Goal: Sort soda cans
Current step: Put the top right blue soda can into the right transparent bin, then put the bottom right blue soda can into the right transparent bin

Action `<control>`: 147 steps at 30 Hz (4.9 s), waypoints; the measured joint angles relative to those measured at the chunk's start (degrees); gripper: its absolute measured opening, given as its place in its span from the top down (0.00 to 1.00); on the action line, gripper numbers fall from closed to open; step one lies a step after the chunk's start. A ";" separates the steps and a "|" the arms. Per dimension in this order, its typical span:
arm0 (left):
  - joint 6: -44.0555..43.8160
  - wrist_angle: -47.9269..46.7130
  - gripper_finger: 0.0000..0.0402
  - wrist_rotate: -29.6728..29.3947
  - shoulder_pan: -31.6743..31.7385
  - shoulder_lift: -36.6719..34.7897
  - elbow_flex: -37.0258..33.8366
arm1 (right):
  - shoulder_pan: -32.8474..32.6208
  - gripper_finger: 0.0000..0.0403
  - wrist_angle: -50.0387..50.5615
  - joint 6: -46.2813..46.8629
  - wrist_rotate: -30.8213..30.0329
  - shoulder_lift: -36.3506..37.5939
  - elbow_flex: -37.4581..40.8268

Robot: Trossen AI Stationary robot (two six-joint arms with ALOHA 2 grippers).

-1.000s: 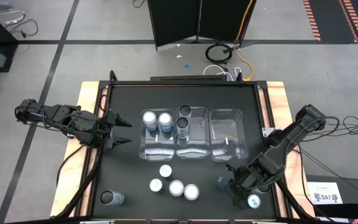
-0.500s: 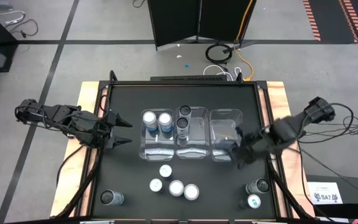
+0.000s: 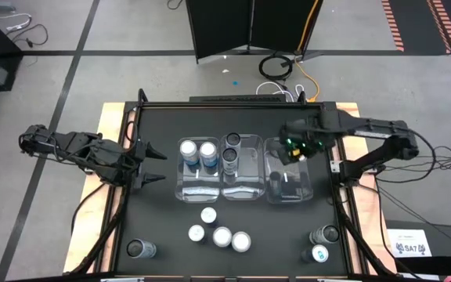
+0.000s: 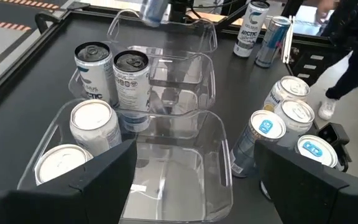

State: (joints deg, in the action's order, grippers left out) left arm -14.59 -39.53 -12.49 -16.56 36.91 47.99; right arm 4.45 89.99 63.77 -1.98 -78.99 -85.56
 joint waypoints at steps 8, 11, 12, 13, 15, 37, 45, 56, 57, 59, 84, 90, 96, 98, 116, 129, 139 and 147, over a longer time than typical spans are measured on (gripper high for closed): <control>-0.07 0.02 0.17 0.00 0.00 0.00 0.00 | 12.24 0.43 -0.02 -12.71 4.44 -5.07 0.06; -0.09 0.02 0.17 0.08 0.00 0.00 0.00 | 14.63 0.43 -0.20 -15.00 5.53 -6.33 1.62; -0.10 0.04 0.17 0.27 -0.01 0.00 0.00 | 15.27 0.43 -0.20 -15.44 6.00 -6.50 2.70; -0.20 0.02 0.17 0.33 -0.02 0.00 0.00 | 15.86 0.43 -0.10 -15.74 6.69 -6.59 3.98; -1.59 0.03 0.17 0.39 -0.02 0.00 0.00 | 16.66 0.43 -0.14 -16.39 7.55 -6.61 6.78; -1.64 0.05 0.17 0.18 -0.02 0.00 0.00 | 21.04 0.43 -11.84 -17.22 5.84 -6.63 17.49; -1.62 0.04 0.17 0.00 -0.02 0.00 0.00 | 21.04 0.43 -12.87 -16.46 4.85 -6.63 17.49; -1.66 0.05 0.17 0.00 -0.02 0.00 0.00 | 21.00 0.43 -11.65 -12.19 4.96 -6.63 17.49; -1.66 0.05 0.17 0.00 -0.02 0.00 0.00 | 21.01 0.43 -11.64 -11.48 4.98 -6.63 17.49; -1.68 0.05 0.17 0.01 -0.02 0.00 0.00 | 21.01 0.43 -11.36 -11.02 5.01 -6.63 17.49; -1.62 0.04 0.17 0.04 -0.02 0.00 0.00 | 21.01 0.22 -9.38 -12.01 5.02 -5.61 17.46; -1.62 0.04 0.17 0.04 -0.02 0.00 0.00 | 20.92 0.22 -7.93 -9.14 4.88 -0.37 17.46; -1.64 0.04 0.17 0.04 -0.02 0.00 0.00 | 17.07 0.22 -12.22 -2.20 2.22 9.76 17.45; -1.64 0.04 0.17 0.04 -0.02 0.00 0.00 | 14.70 0.22 -14.40 1.43 1.81 13.21 17.46; -4.55 0.04 0.17 0.13 -0.02 0.11 0.00 | -22.43 0.22 -21.72 35.24 -0.06 14.10 16.70; -4.63 0.09 0.17 0.28 -0.02 0.10 0.00 | -47.95 0.22 -7.80 62.15 -6.81 0.02 -3.67; -4.63 0.11 0.17 0.28 -0.02 0.11 0.00 | -56.72 0.22 -1.61 75.21 -4.26 -18.17 -22.35; -4.59 0.11 0.17 0.28 -0.02 0.11 0.00 | -56.70 0.22 -1.75 76.17 0.62 -27.99 -30.95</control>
State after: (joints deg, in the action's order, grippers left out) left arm -19.18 -39.42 -12.21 -16.58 37.01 47.99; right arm -52.25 88.25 139.94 -1.36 -106.98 -116.51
